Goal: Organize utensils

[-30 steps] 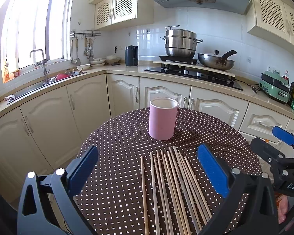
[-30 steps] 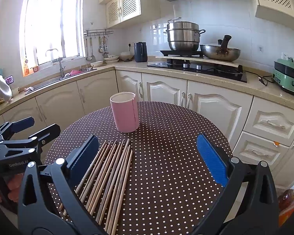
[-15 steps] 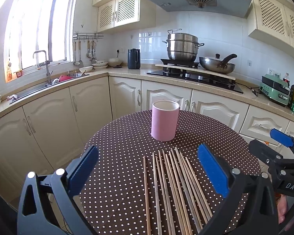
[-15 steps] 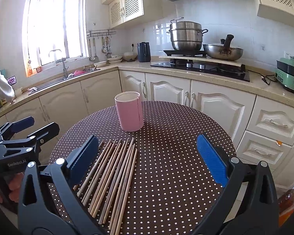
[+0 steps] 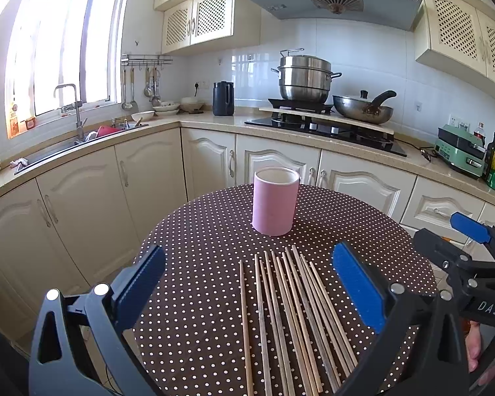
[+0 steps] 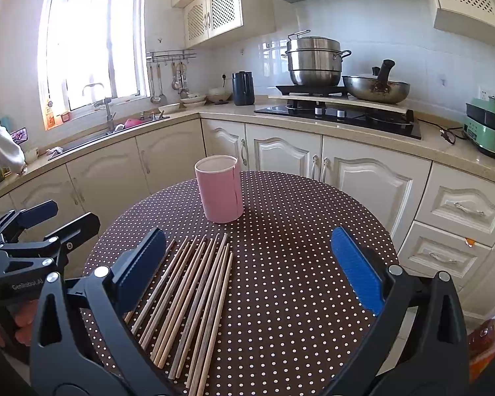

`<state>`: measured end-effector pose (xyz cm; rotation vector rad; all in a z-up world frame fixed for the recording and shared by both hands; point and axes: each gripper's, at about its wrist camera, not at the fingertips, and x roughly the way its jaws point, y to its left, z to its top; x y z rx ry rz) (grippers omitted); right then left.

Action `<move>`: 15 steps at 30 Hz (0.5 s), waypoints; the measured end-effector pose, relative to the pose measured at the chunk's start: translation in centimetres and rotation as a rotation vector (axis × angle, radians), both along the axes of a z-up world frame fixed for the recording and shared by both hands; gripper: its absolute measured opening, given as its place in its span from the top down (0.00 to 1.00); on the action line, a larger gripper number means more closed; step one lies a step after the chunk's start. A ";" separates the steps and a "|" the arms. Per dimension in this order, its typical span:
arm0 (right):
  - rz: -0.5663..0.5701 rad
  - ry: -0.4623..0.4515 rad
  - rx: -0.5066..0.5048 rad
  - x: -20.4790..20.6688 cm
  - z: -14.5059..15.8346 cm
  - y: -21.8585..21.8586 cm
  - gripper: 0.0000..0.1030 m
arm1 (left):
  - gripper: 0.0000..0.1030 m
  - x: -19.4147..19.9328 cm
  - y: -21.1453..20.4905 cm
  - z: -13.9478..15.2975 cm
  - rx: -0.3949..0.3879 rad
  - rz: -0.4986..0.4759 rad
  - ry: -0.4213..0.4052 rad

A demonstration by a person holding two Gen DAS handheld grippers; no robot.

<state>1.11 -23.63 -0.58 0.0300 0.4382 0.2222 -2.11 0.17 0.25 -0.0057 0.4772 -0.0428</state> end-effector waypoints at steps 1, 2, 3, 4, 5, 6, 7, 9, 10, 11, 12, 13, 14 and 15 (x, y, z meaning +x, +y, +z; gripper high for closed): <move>0.000 -0.001 -0.001 0.0 0.0 0.0 0.05 | 0.04 0.0 0.0 0.0 0.001 -0.001 -0.001; 0.000 -0.003 -0.001 0.0 0.0 0.0 0.05 | 0.04 0.0 0.0 0.0 0.002 -0.002 -0.004; -0.001 -0.006 0.000 0.0 0.0 0.0 0.05 | 0.04 0.1 0.0 0.1 0.002 -0.001 -0.007; -0.004 -0.006 -0.003 0.1 0.1 0.0 0.05 | 0.04 0.2 0.0 0.3 -0.001 -0.001 -0.012; -0.012 -0.006 -0.005 0.0 0.1 0.0 0.05 | 0.04 0.2 0.0 0.4 -0.006 -0.007 -0.015; -0.019 -0.009 -0.004 0.0 0.1 0.0 0.05 | 0.04 0.3 -0.1 0.4 -0.006 -0.012 -0.015; -0.020 -0.011 -0.001 -0.1 0.1 -0.1 0.05 | 0.04 0.5 -0.2 0.4 -0.004 -0.014 -0.011; -0.015 -0.009 0.000 0.0 0.0 -0.1 0.05 | 0.04 0.9 -0.1 0.3 -0.010 -0.006 0.000; -0.015 -0.007 -0.004 0.0 -0.1 -0.1 0.05 | 0.04 1.1 -0.1 0.2 -0.018 -0.005 0.005; -0.016 -0.004 -0.009 0.2 -0.2 -0.2 0.05 | 0.04 1.3 -0.1 0.2 -0.023 -0.005 0.008; -0.016 -0.003 -0.011 0.2 -0.2 -0.1 0.05 | 0.04 1.5 -0.1 0.1 -0.023 -0.005 0.011; -0.016 0.002 -0.009 0.4 -0.3 -0.2 0.05 | 0.04 1.6 -0.2 0.1 -0.023 -0.009 0.014; -0.013 0.008 -0.004 0.5 -0.4 -0.3 0.05 | 0.04 1.7 -0.3 0.0 -0.022 -0.016 0.016; -0.006 0.014 0.002 0.7 -0.5 -0.4 0.05 | 0.04 1.8 -0.4 0.0 -0.020 -0.018 0.017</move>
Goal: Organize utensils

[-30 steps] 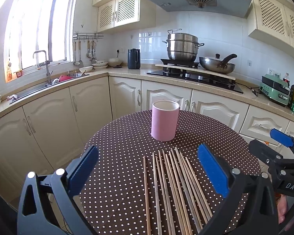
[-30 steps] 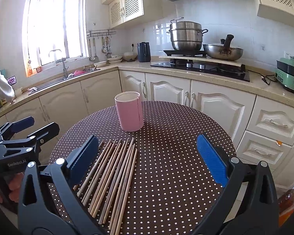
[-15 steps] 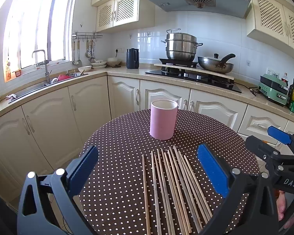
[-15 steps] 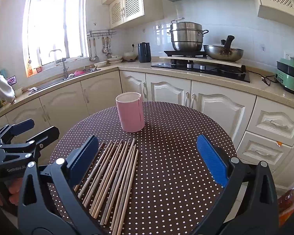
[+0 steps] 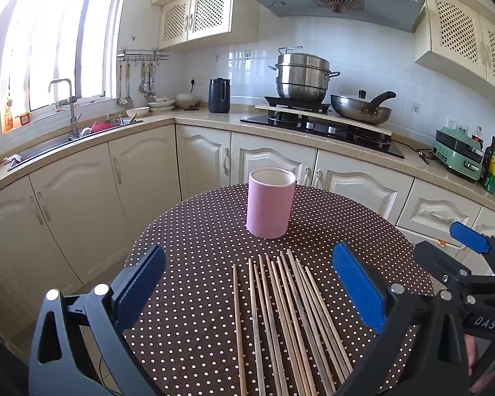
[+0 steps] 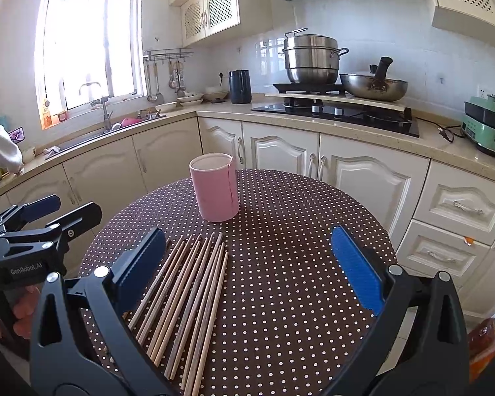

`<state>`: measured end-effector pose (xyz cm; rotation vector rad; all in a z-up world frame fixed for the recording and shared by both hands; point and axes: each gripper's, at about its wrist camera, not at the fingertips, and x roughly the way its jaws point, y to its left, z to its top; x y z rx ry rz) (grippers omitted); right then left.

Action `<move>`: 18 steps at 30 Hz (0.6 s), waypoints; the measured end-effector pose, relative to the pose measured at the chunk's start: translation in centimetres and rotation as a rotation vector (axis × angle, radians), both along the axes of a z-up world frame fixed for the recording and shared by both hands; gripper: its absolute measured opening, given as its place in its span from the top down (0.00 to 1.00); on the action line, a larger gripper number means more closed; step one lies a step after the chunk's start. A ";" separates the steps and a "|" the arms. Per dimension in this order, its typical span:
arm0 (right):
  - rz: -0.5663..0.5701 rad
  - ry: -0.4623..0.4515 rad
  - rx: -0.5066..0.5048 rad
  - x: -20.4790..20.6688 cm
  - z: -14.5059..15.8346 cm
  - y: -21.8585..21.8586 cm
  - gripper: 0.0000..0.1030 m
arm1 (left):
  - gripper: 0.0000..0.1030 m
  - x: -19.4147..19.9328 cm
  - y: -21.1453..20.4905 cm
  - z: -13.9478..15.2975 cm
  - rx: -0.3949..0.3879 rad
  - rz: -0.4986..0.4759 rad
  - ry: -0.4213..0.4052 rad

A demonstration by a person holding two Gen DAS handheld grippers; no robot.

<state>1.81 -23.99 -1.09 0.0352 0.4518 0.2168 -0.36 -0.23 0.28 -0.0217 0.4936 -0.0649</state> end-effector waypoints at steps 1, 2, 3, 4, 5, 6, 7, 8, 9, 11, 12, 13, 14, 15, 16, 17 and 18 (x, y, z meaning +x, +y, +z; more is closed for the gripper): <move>0.002 0.003 0.003 0.1 -0.1 -0.1 0.05 | 0.04 0.1 -0.1 0.0 0.003 0.000 0.001; -0.002 0.004 0.004 0.2 -0.1 -0.1 0.05 | 0.04 0.1 -0.1 0.0 0.004 -0.001 -0.001; -0.003 0.006 0.006 0.3 -0.1 -0.2 0.05 | 0.04 0.0 -0.2 -0.1 0.004 -0.001 -0.003; -0.001 0.006 0.007 0.3 -0.2 -0.1 0.05 | 0.04 0.0 -0.3 -0.1 0.003 -0.001 -0.004; -0.003 0.005 0.006 0.3 -0.2 -0.2 0.05 | 0.04 0.1 -0.3 -0.2 0.002 -0.002 -0.005; -0.006 0.003 0.004 0.3 -0.2 -0.2 0.05 | 0.04 0.0 -0.3 -0.2 0.002 -0.002 -0.005; -0.007 0.001 0.002 0.3 -0.2 -0.2 0.05 | 0.04 0.1 -0.3 -0.3 0.001 -0.003 -0.004; -0.007 0.000 0.001 0.3 -0.2 -0.1 0.05 | 0.04 0.1 -0.3 -0.3 0.001 -0.003 -0.003; -0.008 0.001 0.001 0.3 -0.2 -0.1 0.05 | 0.04 0.2 -0.3 -0.4 0.002 -0.005 -0.001; -0.009 0.006 0.007 0.3 -0.2 -0.1 0.05 | 0.04 0.3 -0.4 -0.5 0.002 -0.009 0.002; -0.008 0.008 0.010 0.4 -0.3 -0.2 0.05 | 0.04 0.3 -0.4 -0.5 0.003 -0.010 0.004; -0.008 0.011 0.011 0.5 -0.3 -0.1 0.05 | 0.04 0.3 -0.3 -0.5 0.002 -0.011 0.005; -0.008 0.013 0.010 0.6 -0.3 -0.1 0.05 | 0.04 0.4 -0.3 -0.6 0.000 -0.011 0.008; -0.007 0.015 0.010 0.7 -0.3 -0.2 0.05 | 0.04 0.4 -0.3 -0.6 -0.001 -0.011 0.010; -0.006 0.019 0.009 0.8 -0.4 -0.2 0.05 | 0.04 0.6 -0.2 -0.8 -0.003 -0.012 0.016; -0.008 0.029 0.006 1.1 -0.5 -0.1 0.05 | 0.04 0.7 -0.2 -0.9 -0.005 -0.011 0.025; -0.013 0.043 0.003 1.4 -0.7 0.0 0.05 | 0.04 0.8 0.0 -1.0 -0.008 -0.010 0.036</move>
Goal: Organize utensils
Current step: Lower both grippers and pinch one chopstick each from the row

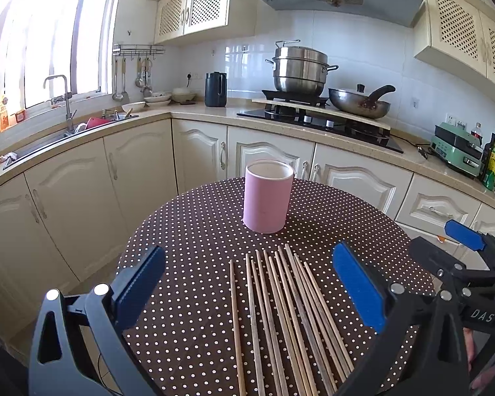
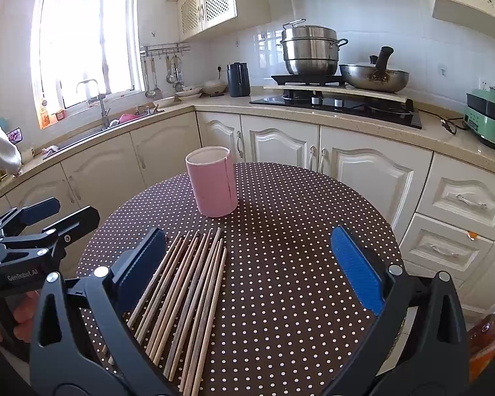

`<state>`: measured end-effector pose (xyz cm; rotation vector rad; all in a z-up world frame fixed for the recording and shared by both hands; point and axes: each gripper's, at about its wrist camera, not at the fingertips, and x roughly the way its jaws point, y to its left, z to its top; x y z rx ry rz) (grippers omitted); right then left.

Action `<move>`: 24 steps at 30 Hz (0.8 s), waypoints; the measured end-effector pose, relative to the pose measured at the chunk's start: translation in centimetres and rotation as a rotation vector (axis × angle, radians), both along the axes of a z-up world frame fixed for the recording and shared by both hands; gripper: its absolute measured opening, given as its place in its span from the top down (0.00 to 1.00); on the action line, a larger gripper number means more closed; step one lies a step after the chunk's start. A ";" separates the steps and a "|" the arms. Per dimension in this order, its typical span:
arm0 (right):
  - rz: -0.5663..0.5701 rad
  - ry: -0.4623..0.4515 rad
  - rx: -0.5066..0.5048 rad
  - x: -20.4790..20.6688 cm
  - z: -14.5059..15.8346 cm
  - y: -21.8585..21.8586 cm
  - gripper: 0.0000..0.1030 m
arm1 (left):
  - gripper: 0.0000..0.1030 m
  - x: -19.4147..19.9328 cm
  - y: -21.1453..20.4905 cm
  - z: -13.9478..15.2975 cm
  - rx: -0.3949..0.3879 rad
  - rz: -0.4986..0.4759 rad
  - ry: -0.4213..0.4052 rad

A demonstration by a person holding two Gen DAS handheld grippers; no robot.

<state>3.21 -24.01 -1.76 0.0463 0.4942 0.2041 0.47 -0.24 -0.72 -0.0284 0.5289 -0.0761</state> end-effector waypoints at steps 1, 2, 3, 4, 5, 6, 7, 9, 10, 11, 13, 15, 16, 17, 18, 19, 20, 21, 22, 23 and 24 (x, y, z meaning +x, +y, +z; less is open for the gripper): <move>-0.003 0.013 0.002 0.4 -0.2 0.0 0.05 | 0.04 0.2 0.1 -0.2 -0.003 0.003 0.011; -0.001 0.028 0.010 0.7 -0.4 -0.1 0.05 | 0.04 0.4 0.3 -0.4 -0.005 0.006 0.021; 0.000 0.043 0.017 1.1 -0.6 0.0 0.05 | 0.04 0.6 0.4 -0.5 -0.007 0.009 0.029; 0.000 0.057 0.022 1.4 -0.9 0.1 0.05 | 0.04 0.8 0.6 -0.7 -0.010 0.013 0.039; -0.002 0.070 0.023 1.8 -1.2 0.1 0.05 | 0.04 1.0 0.7 -0.9 -0.012 0.017 0.052; -0.008 0.087 0.021 2.2 -1.6 0.2 0.05 | 0.04 1.2 0.8 -1.1 -0.012 0.023 0.064; -0.012 0.105 0.019 2.6 -2.1 0.2 0.05 | 0.04 1.5 1.0 -1.5 -0.011 0.029 0.081; -0.008 0.147 0.018 3.5 -3.0 0.4 0.05 | 0.04 2.0 1.5 -2.2 -0.017 0.038 0.116; -0.004 0.175 0.017 3.9 -3.7 0.6 0.05 | 0.04 2.3 1.7 -2.5 -0.022 0.042 0.132; -0.002 0.196 0.015 4.2 -4.3 0.7 0.05 | 0.04 2.5 1.9 -2.8 -0.024 0.046 0.146; 0.000 0.237 -0.001 4.8 -5.5 1.2 0.05 | 0.04 3.0 2.2 -3.5 -0.017 0.060 0.179; -0.003 0.269 -0.023 5.2 -6.4 1.6 0.05 | 0.04 3.6 2.6 -4.4 -0.010 0.073 0.224; -0.009 0.284 -0.035 5.4 -6.9 1.8 0.05 | 0.04 3.8 2.7 -4.8 -0.009 0.080 0.246; -0.013 0.298 -0.047 5.6 -7.3 2.0 0.05 | 0.04 4.1 2.9 -5.3 -0.007 0.088 0.268; -0.018 0.310 -0.063 5.8 -7.8 2.3 0.05 | 0.04 4.4 3.1 -5.8 -0.005 0.096 0.293; -0.026 0.319 -0.080 5.9 -8.2 2.4 0.05 | 0.04 4.6 3.3 -6.3 -0.003 0.103 0.310; -0.035 0.330 -0.100 6.1 -8.7 2.6 0.05 | 0.04 4.8 3.4 -6.7 -0.001 0.109 0.327; -0.040 0.339 -0.110 6.2 -9.0 2.7 0.05 | 0.04 5.1 3.6 -7.2 -0.001 0.112 0.346; -0.042 0.355 -0.119 6.3 -9.5 2.7 0.05 | 0.04 5.3 3.7 -7.5 0.000 0.114 0.359; -0.042 0.368 -0.124 6.5 -9.9 2.8 0.06 | 0.04 5.5 3.8 -8.0 0.003 0.116 0.376; -0.041 0.382 -0.127 6.6 -10.3 2.9 0.07 | 0.04 5.6 3.8 -8.4 0.006 0.116 0.387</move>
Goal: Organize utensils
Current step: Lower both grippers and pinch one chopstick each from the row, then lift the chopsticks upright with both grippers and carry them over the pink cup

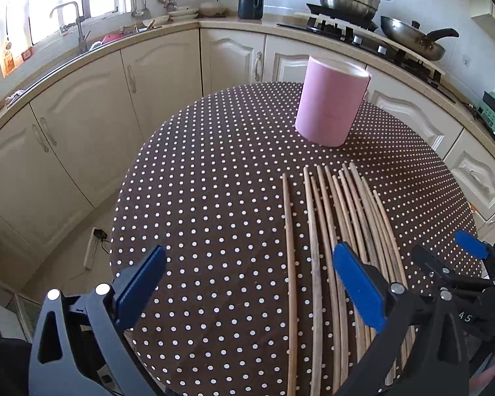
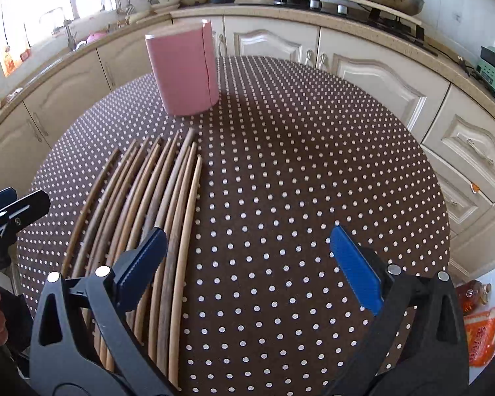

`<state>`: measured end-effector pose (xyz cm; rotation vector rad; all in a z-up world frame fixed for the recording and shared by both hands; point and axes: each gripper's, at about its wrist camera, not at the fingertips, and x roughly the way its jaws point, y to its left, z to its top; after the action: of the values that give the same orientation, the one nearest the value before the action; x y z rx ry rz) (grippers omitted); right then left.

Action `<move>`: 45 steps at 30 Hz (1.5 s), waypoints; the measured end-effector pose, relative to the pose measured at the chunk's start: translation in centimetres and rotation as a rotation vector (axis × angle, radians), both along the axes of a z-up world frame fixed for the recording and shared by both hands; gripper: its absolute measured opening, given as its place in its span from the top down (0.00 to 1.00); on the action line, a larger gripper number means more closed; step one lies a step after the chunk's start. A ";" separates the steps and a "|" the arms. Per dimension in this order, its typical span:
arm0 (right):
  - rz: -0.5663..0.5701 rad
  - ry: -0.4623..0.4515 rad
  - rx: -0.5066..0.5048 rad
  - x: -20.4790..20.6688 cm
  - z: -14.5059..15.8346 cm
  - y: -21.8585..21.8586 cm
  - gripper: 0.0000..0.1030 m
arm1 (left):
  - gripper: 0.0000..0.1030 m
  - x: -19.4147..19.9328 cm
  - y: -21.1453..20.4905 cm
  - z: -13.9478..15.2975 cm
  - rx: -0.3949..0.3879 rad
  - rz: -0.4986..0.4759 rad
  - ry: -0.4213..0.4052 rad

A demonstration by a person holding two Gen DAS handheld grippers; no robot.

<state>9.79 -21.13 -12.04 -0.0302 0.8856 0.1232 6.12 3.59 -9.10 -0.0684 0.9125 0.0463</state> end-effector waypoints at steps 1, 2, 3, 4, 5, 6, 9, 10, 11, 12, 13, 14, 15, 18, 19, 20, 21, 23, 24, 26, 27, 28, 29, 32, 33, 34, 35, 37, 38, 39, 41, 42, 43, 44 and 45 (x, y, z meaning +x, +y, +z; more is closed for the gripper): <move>0.000 0.013 -0.002 0.1 -0.3 0.1 0.07 | 0.04 0.1 0.0 -0.4 0.003 -0.003 0.013; -0.002 0.025 -0.004 0.2 -0.6 0.2 0.08 | 0.04 0.2 0.0 -0.8 0.008 -0.006 0.026; -0.003 0.035 -0.007 0.2 -0.7 0.2 0.09 | 0.04 0.3 0.0 -1.2 0.010 -0.007 0.034; -0.005 0.044 -0.009 0.3 -1.0 0.3 0.10 | 0.04 0.4 0.0 -1.6 0.013 -0.009 0.044; -0.008 0.050 -0.010 0.4 -1.3 0.3 0.11 | 0.04 0.5 0.0 -1.9 0.017 -0.010 0.055; -0.010 0.055 -0.009 0.6 -1.5 0.3 0.12 | 0.04 0.5 0.0 -2.1 0.022 -0.008 0.065; -0.008 0.055 -0.007 0.5 -1.9 0.5 0.13 | 0.04 0.8 -0.1 -2.9 0.046 0.002 0.094; -0.006 0.052 -0.007 0.6 -2.1 0.6 0.14 | 0.04 1.0 -0.1 -3.2 0.048 0.003 0.105; -0.007 0.048 -0.017 0.7 -2.3 0.8 0.20 | 0.04 1.2 0.0 -3.6 0.049 0.006 0.121; -0.014 0.042 -0.045 0.7 -2.3 1.2 0.22 | 0.04 1.3 0.0 -3.8 0.051 0.009 0.131; -0.009 0.037 -0.042 0.7 -2.3 1.4 0.26 | 0.04 1.4 0.0 -4.1 0.057 0.014 0.141; -0.008 0.036 -0.042 0.8 -2.3 1.6 0.31 | 0.04 1.5 0.0 -4.3 0.062 0.020 0.146; -0.004 0.033 -0.043 1.0 -2.2 1.9 0.35 | 0.04 1.7 0.1 -4.4 0.057 0.021 0.140; -0.001 0.020 -0.044 1.4 -2.0 2.2 0.61 | 0.04 2.1 0.0 -4.3 0.068 0.029 0.135; 0.006 0.017 -0.046 1.5 -2.0 2.4 0.69 | 0.04 2.3 -0.1 -4.3 0.076 0.031 0.128; 0.012 0.015 -0.050 1.7 -1.9 2.6 0.73 | 0.04 2.5 -0.1 -4.2 0.085 0.033 0.121; 0.018 0.013 -0.049 1.7 -1.8 2.7 0.76 | 0.04 2.9 -0.3 -4.1 0.089 0.034 0.120; 0.025 0.008 -0.047 1.8 -1.8 2.9 0.82 | 0.05 3.5 -0.2 -4.1 0.083 0.034 0.122; 0.028 0.004 -0.049 1.9 -1.8 3.0 0.86 | 0.09 3.7 -0.1 -4.0 0.070 0.027 0.123; 0.027 0.003 -0.035 1.9 -1.8 2.8 0.92 | 0.15 4.2 -0.1 -3.8 0.059 0.021 0.121; 0.024 0.004 -0.021 2.0 -1.8 2.6 0.92 | 0.19 4.4 -0.1 -3.6 0.059 0.018 0.117; 0.024 0.004 -0.010 2.0 -1.8 2.5 0.93 | 0.24 4.7 -0.2 -3.5 0.061 0.014 0.113; 0.025 0.003 0.000 2.1 -1.8 2.4 0.93 | 0.27 5.0 -0.4 -3.3 0.062 0.009 0.112; 0.026 0.001 0.050 2.3 -1.7 1.7 0.94 | 0.54 6.0 -1.3 -2.7 0.067 -0.021 0.103; 0.025 0.001 0.075 2.4 -1.7 1.4 0.94 | 0.67 6.3 -1.7 -2.6 0.073 -0.026 0.099; 0.022 -0.003 0.090 2.5 -1.6 1.1 0.94 | 0.85 6.6 -2.0 -2.6 0.073 -0.036 0.094; 0.018 -0.013 0.102 2.5 -1.4 0.9 0.94 | 0.94 6.9 -2.2 -2.6 0.077 -0.036 0.094; 0.017 -0.040 0.112 2.4 -0.9 0.6 0.94 | 0.94 7.2 -2.0 -2.7 0.068 -0.028 0.089; 0.020 -0.054 0.119 2.3 -0.6 0.5 0.94 | 0.94 7.2 -2.0 -2.8 0.052 -0.031 0.084; 0.022 -0.064 0.127 2.2 -0.4 0.5 0.94 | 0.94 7.4 -1.8 -2.8 0.027 -0.036 0.080; 0.025 -0.086 0.146 2.2 0.1 0.3 0.94 | 0.94 7.5 -1.3 -2.7 -0.020 -0.045 0.071; 0.023 -0.096 0.150 2.2 0.4 0.2 0.94 | 0.94 7.5 -1.1 -2.5 -0.035 -0.045 0.062; 0.024 -0.110 0.162 2.1 0.8 0.1 0.94 | 0.94 7.5 -0.9 -2.3 -0.046 -0.043 0.049; 0.026 -0.127 0.178 2.1 1.1 -0.1 0.94 | 0.94 7.2 -0.8 -2.1 -0.057 -0.042 0.032; 0.027 -0.146 0.193 1.9 1.6 -0.2 0.94 | 0.94 7.0 -0.6 -1.9 -0.066 -0.041 0.018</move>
<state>11.72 -21.29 -10.49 0.1273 0.7242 0.2283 13.11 2.95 -11.01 -0.1106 0.9332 -0.0213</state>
